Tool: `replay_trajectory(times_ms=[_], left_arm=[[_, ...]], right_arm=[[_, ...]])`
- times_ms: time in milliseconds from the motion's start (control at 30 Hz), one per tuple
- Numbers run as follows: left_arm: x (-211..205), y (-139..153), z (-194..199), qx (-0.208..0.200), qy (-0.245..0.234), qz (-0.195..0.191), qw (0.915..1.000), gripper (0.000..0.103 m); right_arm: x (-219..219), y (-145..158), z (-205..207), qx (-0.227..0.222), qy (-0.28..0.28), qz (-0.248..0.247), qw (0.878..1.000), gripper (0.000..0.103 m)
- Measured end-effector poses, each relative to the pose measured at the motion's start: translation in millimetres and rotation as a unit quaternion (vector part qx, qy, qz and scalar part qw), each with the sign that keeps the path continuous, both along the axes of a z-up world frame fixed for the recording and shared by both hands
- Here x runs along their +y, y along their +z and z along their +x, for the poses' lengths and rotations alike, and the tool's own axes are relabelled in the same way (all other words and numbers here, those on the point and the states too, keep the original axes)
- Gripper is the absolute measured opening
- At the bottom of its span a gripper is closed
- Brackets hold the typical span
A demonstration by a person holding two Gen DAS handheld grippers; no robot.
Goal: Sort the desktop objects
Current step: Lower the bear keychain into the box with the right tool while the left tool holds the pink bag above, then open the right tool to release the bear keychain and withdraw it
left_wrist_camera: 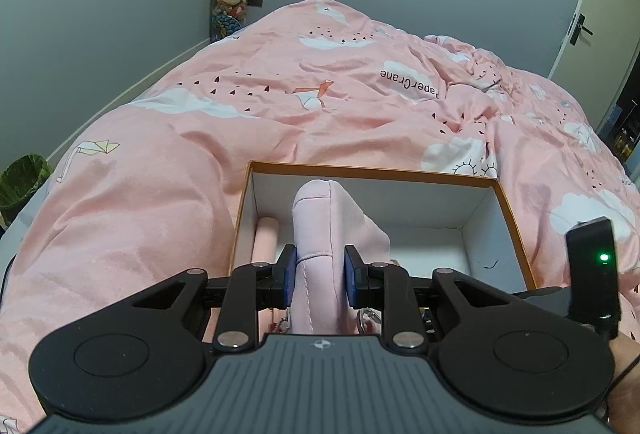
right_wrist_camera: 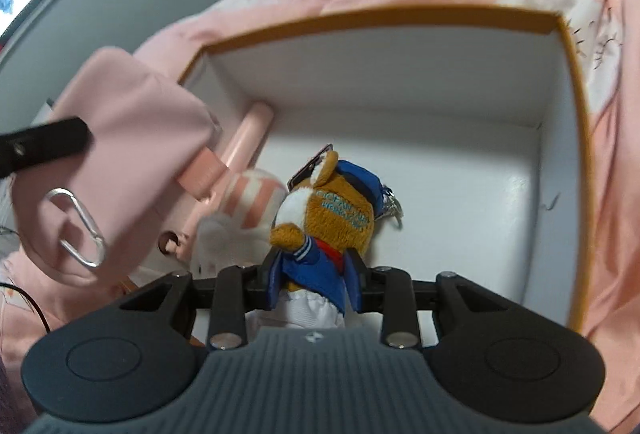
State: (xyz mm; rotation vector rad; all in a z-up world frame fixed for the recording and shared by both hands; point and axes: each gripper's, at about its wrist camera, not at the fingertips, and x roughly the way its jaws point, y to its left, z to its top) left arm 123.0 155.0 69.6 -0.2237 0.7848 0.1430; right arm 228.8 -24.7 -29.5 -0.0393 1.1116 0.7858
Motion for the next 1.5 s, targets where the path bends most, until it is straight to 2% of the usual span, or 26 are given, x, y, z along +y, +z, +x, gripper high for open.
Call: replay_trajectory(times_ms=[167, 533, 633, 700, 733, 833, 933, 1133, 1233, 1367, 1500], left_arm=[[5.6, -5.7, 0.9, 0.003, -0.004, -0.008, 1.0, 0.027], [0.7, -21.1, 2.8, 0.019, -0.019, -0.009, 0.9996, 0.027], [-4.3, -20.7, 1.4, 0.018, -0.022, -0.004, 0.9996, 0.028], [-7.7, -19.2, 1.2, 0.016, -0.022, 0.0, 0.9996, 0.028], [-9.3, -18.5, 1.4, 0.015, -0.023, 0.0, 0.9996, 0.028], [-13.5, -17.4, 4.1, 0.014, -0.026, -0.002, 0.9996, 0.028], [-20.9, -16.2, 6.9, 0.011, -0.032, -0.003, 0.9994, 0.028], [-48.3, -20.6, 17.0, 0.011, -0.052, -0.021, 0.9984, 0.028], [-65.4, -27.0, 22.9, 0.009, -0.048, -0.002, 0.9988, 0.028], [-86.5, -39.2, 33.9, 0.015, -0.05, 0.009, 0.9986, 0.028], [-109.9, -55.2, 40.6, 0.028, -0.056, 0.051, 0.9967, 0.028]], right_arm=[[6.4, -11.0, 10.1, 0.04, 0.004, -0.003, 0.999, 0.034], [12.1, -23.0, 2.3, 0.055, 0.012, -0.023, 0.998, 0.036], [7.2, -19.8, -1.3, 0.042, 0.012, -0.025, 0.999, 0.038], [2.5, -15.3, -4.0, 0.032, 0.011, -0.026, 0.999, 0.046], [-1.0, -11.4, -5.4, 0.025, 0.011, -0.022, 0.999, 0.047], [-6.0, 3.6, -7.5, -0.003, 0.015, -0.017, 1.0, 0.047], [-28.8, 24.1, -14.4, -0.037, 0.005, -0.004, 0.999, 0.046], [-74.2, 54.7, -20.9, -0.096, -0.058, 0.03, 0.993, 0.044], [-88.9, 60.4, -24.5, -0.117, -0.085, 0.034, 0.989, 0.041], [-98.3, 58.4, -27.0, -0.099, -0.081, 0.059, 0.99, 0.034], [-97.2, 54.0, -30.6, -0.114, -0.084, 0.049, 0.989, 0.034]])
